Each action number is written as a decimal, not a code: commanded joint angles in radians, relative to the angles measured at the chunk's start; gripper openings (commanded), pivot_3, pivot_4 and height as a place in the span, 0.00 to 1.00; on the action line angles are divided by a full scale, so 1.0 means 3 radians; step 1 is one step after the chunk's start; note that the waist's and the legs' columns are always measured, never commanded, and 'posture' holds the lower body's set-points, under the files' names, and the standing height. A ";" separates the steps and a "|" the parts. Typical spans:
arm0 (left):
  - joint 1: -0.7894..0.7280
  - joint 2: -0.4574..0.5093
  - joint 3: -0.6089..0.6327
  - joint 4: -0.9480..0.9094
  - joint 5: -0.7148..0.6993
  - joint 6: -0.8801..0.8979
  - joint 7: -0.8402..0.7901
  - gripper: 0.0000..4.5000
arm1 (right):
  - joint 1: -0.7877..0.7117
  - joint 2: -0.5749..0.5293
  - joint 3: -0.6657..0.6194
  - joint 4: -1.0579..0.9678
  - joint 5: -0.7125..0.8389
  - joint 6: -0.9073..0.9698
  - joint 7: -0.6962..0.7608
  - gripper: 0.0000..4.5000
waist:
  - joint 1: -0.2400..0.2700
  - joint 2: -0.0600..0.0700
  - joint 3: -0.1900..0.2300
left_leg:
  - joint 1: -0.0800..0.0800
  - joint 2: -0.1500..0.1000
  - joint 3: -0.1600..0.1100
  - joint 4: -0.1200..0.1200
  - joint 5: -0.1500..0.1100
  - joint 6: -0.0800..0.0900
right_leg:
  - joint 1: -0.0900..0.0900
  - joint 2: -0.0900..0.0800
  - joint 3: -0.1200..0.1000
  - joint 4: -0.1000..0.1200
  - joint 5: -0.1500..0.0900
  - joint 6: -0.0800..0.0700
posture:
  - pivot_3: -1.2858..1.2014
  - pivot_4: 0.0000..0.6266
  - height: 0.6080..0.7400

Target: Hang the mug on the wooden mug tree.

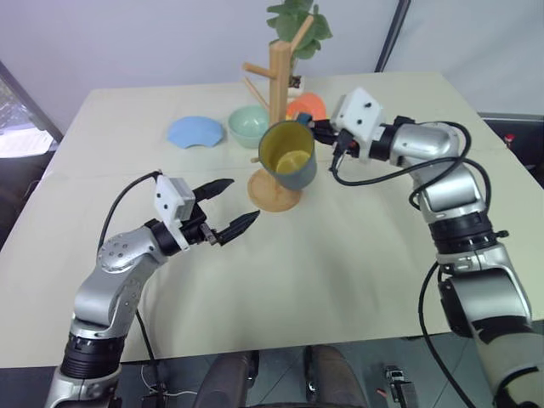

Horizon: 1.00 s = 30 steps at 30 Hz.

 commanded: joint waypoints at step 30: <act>0.0455 -0.0325 0.0842 0.0825 0.0285 -0.0441 0.1012 1.00 | 0.1675 0.0104 -0.1498 -0.0427 0.0982 0.0266 -0.0399 0.43 | 0.0000 -0.0006 -0.0003 | 0.0012 0.0003 0.0002 -0.0003 -0.0001 0.0002 | 0.0006 0.0000 0.0007 0.0004 0.0000 0.0000 | 0.52 0.24 1.00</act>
